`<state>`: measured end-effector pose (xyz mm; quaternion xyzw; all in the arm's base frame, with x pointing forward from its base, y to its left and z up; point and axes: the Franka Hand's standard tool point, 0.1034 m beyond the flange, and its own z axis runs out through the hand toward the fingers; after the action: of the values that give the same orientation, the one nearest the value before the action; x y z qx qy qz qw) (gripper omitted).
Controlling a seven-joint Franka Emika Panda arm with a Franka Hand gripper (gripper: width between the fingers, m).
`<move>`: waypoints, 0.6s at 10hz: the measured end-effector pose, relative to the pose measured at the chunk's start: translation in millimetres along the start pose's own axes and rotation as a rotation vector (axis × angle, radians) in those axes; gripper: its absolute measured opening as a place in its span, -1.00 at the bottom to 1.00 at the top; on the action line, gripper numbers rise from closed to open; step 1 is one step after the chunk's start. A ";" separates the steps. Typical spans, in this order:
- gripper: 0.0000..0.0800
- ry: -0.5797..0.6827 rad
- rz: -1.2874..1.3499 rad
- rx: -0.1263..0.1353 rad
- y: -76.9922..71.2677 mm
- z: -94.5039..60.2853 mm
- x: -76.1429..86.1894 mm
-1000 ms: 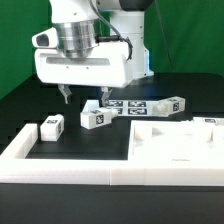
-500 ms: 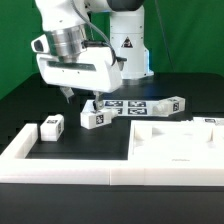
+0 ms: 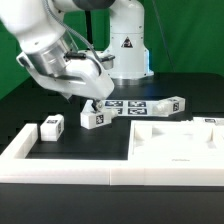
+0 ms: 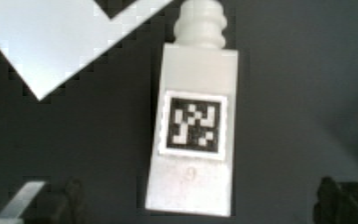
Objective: Assemble one leg
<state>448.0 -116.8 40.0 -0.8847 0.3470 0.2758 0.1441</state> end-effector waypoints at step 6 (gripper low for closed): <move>0.62 -0.377 0.013 -0.049 2.9 22.4 2.0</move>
Offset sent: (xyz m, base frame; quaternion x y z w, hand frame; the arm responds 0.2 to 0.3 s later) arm 0.0041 0.0035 -0.0044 -0.0058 -0.1890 0.0025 0.9819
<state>438.5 -109.9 20.6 -0.8184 0.3128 0.4459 0.1831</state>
